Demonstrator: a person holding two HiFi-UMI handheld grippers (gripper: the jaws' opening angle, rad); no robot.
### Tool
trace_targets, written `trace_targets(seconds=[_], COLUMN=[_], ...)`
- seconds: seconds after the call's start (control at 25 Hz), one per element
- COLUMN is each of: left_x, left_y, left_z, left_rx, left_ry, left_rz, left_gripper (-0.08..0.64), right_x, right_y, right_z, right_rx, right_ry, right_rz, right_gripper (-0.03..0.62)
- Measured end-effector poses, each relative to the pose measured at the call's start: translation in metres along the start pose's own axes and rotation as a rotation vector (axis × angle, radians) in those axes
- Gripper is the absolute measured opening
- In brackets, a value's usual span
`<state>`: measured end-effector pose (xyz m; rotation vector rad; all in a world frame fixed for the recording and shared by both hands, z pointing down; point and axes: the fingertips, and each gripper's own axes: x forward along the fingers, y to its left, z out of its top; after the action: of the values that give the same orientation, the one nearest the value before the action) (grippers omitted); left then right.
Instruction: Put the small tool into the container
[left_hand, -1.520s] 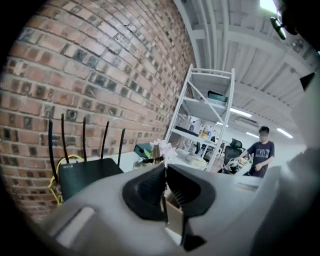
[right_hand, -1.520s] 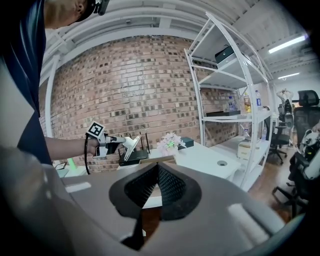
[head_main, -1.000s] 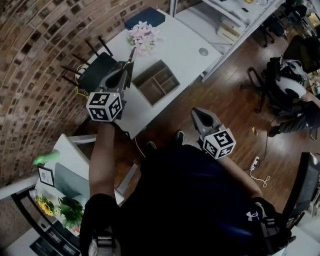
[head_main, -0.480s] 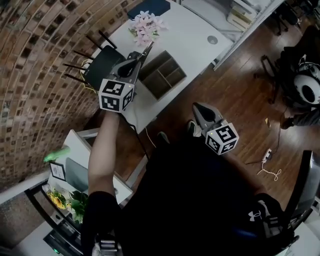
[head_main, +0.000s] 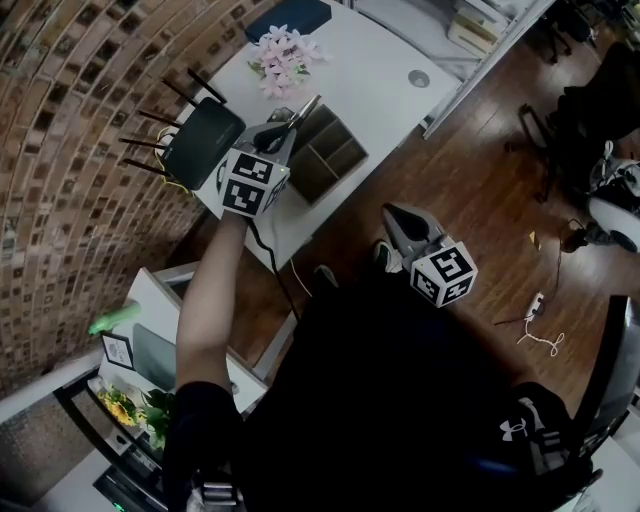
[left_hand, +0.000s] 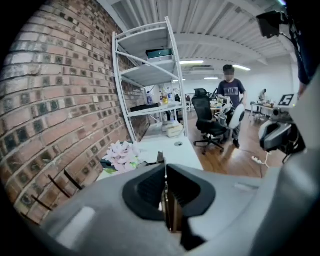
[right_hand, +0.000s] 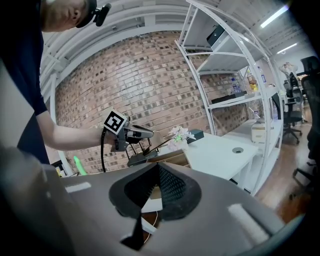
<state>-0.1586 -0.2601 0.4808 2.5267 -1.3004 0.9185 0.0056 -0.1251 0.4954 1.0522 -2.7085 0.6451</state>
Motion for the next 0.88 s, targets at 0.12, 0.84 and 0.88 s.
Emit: trace_targets(seconds=[0.12,0.84,0.88], left_x=[0.009,0.044,0.045], left_y=[-0.001,-0.009,-0.009], left_z=[-0.013,-0.044,-0.044], left_rx=[0.019,0.083,0.086], left_ry=[0.034,0.148,0.151], left_rz=[0.003,-0.032,-0.033], left_gripper=[0.014,0.014,0.014], right_x=[0.001,-0.003,-0.003], right_y=[-0.001,-0.01,-0.011], right_z=[0.001,0.002,0.001], right_rx=[0.003,0.002,0.004], right_ry=[0.004,0.016,0.017], right_rz=[-0.005,-0.039,-0.041], right_gripper=[0.003,0.003,0.003])
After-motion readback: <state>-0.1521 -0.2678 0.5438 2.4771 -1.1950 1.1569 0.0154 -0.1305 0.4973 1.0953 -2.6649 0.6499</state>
